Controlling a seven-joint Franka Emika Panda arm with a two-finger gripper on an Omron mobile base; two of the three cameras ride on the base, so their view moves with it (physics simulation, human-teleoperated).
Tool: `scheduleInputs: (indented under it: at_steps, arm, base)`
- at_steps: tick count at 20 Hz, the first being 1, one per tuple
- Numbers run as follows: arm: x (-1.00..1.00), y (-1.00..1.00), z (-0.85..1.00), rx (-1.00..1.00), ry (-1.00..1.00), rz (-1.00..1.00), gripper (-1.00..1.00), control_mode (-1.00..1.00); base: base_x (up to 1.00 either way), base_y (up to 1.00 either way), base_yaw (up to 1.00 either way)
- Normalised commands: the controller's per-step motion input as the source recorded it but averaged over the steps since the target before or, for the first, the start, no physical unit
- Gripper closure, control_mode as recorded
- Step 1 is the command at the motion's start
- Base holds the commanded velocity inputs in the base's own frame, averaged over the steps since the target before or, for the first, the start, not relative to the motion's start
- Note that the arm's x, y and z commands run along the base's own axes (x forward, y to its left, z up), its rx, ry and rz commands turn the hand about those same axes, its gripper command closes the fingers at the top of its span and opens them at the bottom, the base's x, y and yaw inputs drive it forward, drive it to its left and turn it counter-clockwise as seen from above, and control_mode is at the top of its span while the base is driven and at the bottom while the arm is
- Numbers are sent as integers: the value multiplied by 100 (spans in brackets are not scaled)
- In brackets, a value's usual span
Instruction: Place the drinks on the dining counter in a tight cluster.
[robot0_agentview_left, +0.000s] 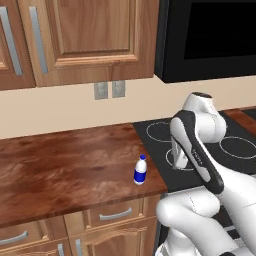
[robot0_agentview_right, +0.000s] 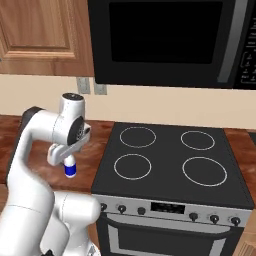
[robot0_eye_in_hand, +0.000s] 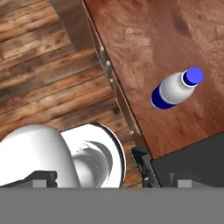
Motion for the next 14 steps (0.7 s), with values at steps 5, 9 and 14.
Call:
scheduleInputs:
  at_steps: [5,9,14]
  arm:
    - [-5,0,-5,27,-9,6,-100,-100]
    - [0,0,0,29,0,3,-100,-100]
    - [3,-4,0,30,0,3,-100,-100]
  base:
    - [0,0,0]
    - [0,0,0]
    - [0,0,0]
